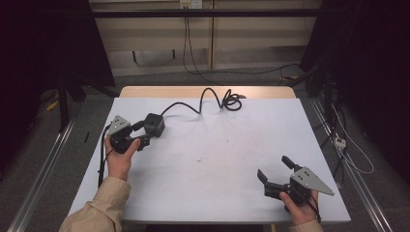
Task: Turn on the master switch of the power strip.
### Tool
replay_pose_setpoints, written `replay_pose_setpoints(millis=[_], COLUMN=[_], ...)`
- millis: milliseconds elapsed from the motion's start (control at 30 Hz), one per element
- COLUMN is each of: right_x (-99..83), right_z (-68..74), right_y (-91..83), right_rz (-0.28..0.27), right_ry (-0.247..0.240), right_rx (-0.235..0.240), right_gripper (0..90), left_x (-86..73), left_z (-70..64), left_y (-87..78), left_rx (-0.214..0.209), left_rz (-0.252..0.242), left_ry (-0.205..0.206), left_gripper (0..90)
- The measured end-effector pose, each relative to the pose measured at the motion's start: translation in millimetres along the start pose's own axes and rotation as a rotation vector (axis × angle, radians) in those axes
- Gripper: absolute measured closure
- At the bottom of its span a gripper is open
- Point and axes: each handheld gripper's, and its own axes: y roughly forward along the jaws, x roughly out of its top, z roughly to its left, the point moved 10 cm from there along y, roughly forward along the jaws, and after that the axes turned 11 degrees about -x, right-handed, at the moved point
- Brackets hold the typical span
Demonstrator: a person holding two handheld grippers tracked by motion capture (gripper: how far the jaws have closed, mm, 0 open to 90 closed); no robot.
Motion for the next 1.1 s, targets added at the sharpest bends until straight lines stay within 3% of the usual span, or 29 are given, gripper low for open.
replay_pose_setpoints(millis=[433,700,1100], right_x=[1.0,1.3,1.8], right_z=[-0.7,-0.8,-0.4], right_y=[-0.3,-0.6,-0.5], right_rz=[-0.004,-0.005,-0.008], right_ry=[0.001,-0.001,-0.002], right_rx=[-0.001,0.001,0.001], right_gripper=[2.2,2.2,2.3], left_x=[2.4,0.0,3.6], left_z=[9.7,15.6,20.3], left_y=[3.9,6.4,9.7], left_rx=[0.025,0.018,0.028], left_rz=[0.024,0.022,0.032], left_ry=[0.000,-0.045,-0.033], left_gripper=[46.8,55.4,62.3])
